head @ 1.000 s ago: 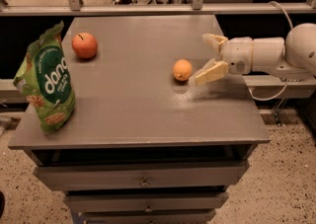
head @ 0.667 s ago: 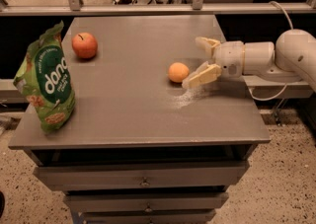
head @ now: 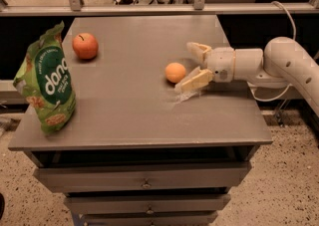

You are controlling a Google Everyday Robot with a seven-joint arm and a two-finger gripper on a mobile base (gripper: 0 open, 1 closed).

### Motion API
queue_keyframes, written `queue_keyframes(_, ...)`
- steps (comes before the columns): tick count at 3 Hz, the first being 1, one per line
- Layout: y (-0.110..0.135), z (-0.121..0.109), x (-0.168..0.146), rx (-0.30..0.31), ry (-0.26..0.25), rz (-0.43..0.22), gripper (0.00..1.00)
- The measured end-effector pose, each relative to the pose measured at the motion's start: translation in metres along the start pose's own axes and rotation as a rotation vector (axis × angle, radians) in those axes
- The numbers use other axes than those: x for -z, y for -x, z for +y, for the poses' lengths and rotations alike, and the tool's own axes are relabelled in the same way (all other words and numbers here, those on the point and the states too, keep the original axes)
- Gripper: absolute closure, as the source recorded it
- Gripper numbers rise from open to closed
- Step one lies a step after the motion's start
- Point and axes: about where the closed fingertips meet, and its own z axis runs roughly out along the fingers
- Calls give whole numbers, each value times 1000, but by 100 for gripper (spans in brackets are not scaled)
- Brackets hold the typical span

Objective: Move orange near green rice chip bag

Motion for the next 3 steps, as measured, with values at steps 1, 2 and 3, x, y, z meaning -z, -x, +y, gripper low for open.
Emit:
queue_keyframes(1,1,5,-8,-1,13,-19,24)
queue_keyframes(2,2,9,-10,-4,16,-30,47)
queue_keyframes(3,10,25,-14,-18,13,-48,77)
